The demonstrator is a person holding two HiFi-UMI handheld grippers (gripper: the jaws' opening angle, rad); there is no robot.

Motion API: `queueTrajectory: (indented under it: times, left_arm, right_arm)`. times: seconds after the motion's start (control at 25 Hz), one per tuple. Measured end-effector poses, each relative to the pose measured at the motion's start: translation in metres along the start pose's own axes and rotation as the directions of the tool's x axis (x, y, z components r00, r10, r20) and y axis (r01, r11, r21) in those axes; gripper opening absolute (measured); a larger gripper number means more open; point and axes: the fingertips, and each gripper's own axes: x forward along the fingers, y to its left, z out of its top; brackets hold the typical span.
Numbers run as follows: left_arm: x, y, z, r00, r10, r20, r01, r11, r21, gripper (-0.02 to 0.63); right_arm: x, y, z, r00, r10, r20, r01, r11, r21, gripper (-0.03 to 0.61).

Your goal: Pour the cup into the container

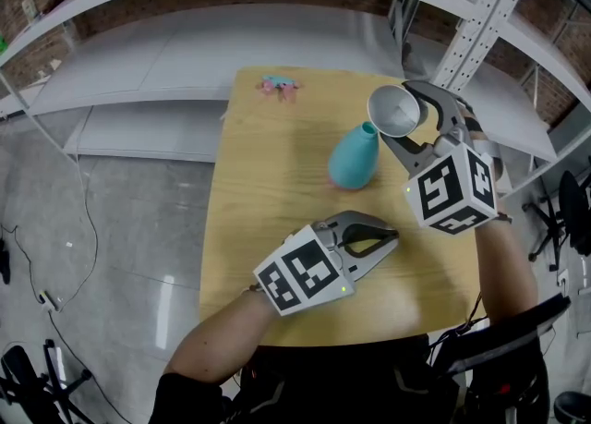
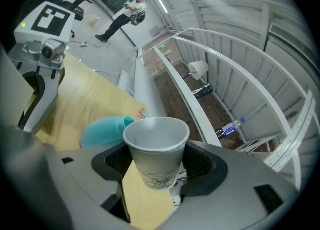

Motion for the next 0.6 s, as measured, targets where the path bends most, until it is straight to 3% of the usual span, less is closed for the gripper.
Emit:
queueTrajectory:
  times: [0.16, 0.32, 0.44, 0.6]
  left_arm:
    - [-0.001, 0.0, -0.002, 1.0, -0.001, -0.002, 0.001, 1.0, 0.0, 0.002]
    - [-0.002, -0.001, -0.003, 1.0, -0.006, -0.005, 0.006, 1.0, 0.003, 0.002]
    - [-0.002, -0.002, -0.004, 1.0, -0.009, -0.008, 0.009, 1.0, 0.005, 0.002]
    - [-0.002, -0.001, -0.004, 1.0, -0.005, -0.007, 0.005, 1.0, 0.003, 0.002]
  right_arm:
    - [-0.002, 0.001, -0.001, 0.999, 0.011, 0.053, -0.018, 0.992, 0.127, 0.305]
    - [-0.007, -0.001, -0.013, 0.995, 0.002, 0.103, -0.032, 0.959, 0.282, 0.305]
    - [-0.011, -0.003, -0.028, 0.991, -0.008, 0.136, -0.049, 0.911, 0.41, 0.305]
    - [-0.015, -0.006, -0.058, 0.986, -0.024, 0.162, -0.073, 0.824, 0.562, 0.305]
